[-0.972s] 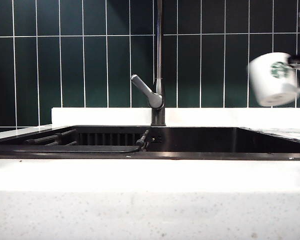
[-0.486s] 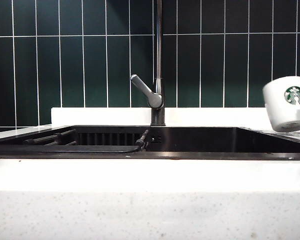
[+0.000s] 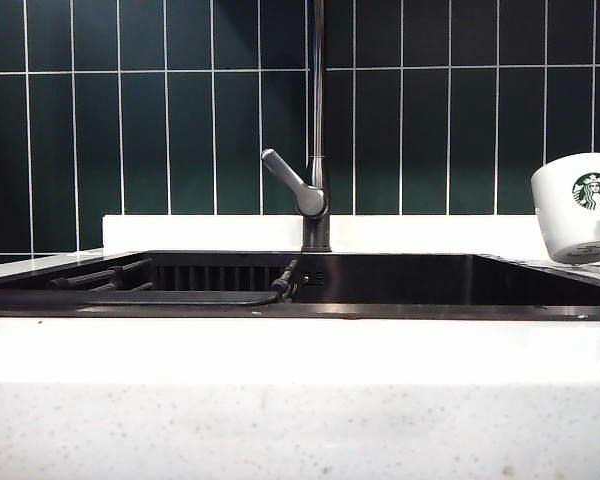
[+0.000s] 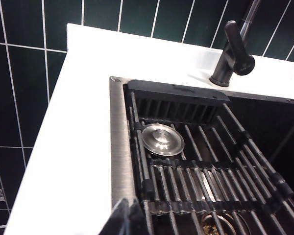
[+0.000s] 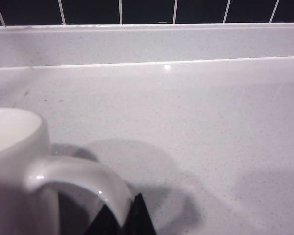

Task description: Pick up the mug next to the sink, go to the faucet to get some water, pour the water into the sink, and finally put the mug back to its place.

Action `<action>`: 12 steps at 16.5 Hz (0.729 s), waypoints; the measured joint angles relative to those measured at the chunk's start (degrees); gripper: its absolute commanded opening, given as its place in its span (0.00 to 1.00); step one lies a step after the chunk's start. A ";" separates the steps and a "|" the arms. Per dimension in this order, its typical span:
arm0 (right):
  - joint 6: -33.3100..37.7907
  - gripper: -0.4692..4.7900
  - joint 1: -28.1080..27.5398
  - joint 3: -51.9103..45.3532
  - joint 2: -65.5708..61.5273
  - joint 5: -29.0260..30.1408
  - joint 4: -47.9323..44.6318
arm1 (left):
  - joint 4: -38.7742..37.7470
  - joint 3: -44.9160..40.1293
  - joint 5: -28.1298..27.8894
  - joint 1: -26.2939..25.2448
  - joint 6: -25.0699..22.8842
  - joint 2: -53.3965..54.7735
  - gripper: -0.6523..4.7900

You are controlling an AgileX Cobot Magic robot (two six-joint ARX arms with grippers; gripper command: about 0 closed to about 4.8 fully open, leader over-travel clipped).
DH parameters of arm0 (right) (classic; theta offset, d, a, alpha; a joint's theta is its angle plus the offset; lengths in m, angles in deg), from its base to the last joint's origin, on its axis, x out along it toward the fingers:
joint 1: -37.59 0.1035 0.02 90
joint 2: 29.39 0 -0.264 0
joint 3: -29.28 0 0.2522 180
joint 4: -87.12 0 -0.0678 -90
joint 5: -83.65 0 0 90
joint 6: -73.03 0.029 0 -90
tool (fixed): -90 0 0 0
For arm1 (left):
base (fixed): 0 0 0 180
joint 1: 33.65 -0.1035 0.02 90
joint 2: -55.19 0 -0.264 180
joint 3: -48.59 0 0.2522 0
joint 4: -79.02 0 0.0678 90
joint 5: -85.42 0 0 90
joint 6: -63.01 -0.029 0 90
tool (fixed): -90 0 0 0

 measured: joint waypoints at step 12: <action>0.57 0.21 -0.37 0.07 -0.57 0.04 1.07 | 0.07 -0.09 -0.02 0.00 0.02 -0.02 0.12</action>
